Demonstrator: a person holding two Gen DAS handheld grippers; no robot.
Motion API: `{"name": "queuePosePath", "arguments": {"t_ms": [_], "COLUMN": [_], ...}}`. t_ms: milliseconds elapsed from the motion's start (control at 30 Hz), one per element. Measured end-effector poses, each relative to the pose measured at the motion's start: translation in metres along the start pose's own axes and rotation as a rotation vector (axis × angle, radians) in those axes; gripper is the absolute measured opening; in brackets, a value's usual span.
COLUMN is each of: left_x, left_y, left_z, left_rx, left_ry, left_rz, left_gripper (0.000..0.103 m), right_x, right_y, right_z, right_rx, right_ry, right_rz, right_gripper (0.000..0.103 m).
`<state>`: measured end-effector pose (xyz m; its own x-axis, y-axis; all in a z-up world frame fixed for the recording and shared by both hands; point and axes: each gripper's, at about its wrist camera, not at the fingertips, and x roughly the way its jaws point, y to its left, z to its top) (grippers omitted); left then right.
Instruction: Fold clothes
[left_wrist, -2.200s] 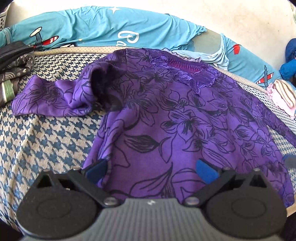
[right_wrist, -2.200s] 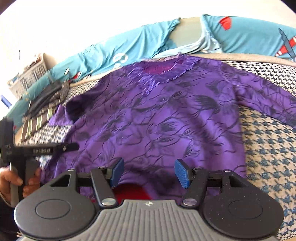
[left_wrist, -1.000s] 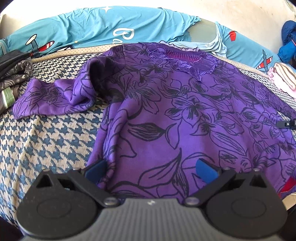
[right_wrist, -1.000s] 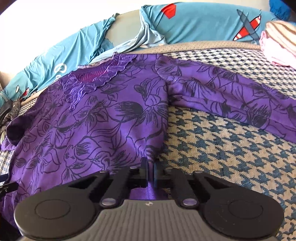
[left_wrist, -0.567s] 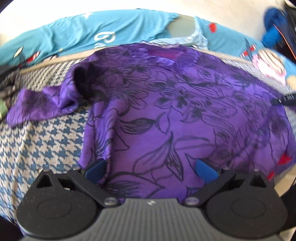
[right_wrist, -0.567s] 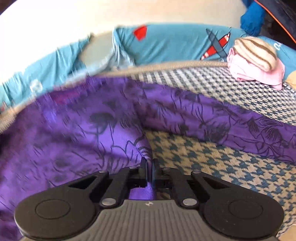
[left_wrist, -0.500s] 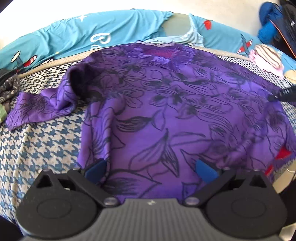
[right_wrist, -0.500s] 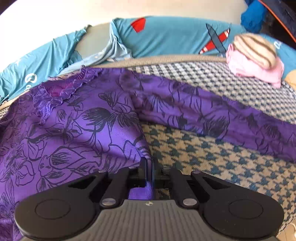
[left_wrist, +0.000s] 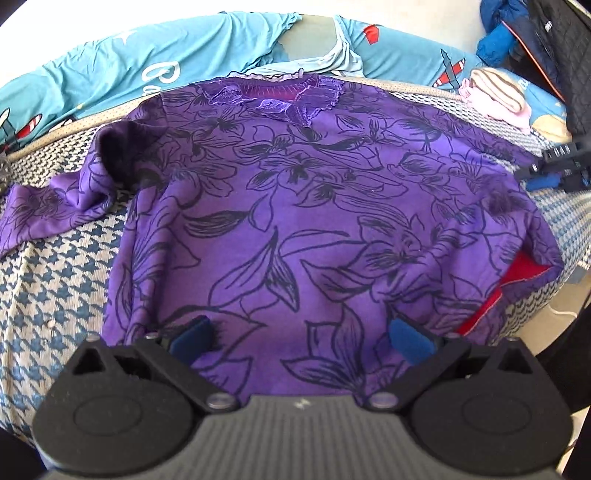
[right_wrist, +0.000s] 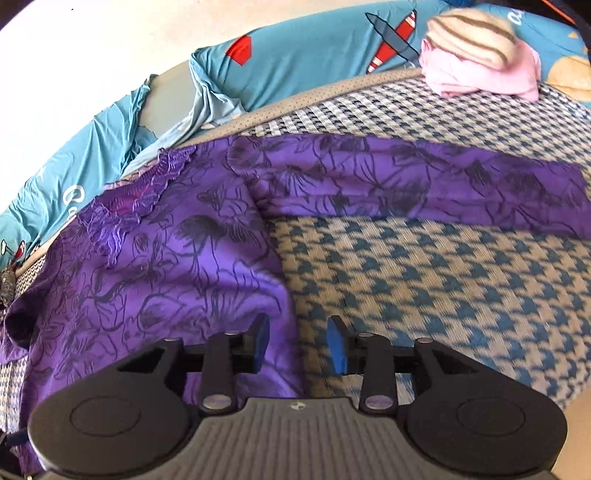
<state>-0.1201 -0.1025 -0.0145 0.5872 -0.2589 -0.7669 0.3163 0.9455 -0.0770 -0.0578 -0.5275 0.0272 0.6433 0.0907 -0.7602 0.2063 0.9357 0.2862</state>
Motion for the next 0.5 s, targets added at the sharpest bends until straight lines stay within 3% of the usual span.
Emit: {"name": "queuePosePath", "arguments": {"t_ms": [167, 300, 500], "left_x": [-0.002, -0.003, -0.005], "left_y": [0.006, 0.009, 0.01], "left_z": [0.003, 0.005, 0.006], "left_rx": [-0.051, -0.068, -0.082], "left_ry": [-0.002, -0.004, -0.007], "left_rz": [-0.026, -0.037, -0.045], "left_gripper": [0.103, 0.103, 0.103], "right_x": [-0.005, -0.005, -0.004], "right_y": [-0.006, 0.004, 0.024], "right_z": [-0.012, -0.024, -0.036], "right_rx": [0.033, -0.015, -0.128], "right_ry": [0.054, 0.09, 0.078], "right_rz": [0.027, 0.04, -0.027], "right_gripper": [0.039, 0.043, 0.043]}}
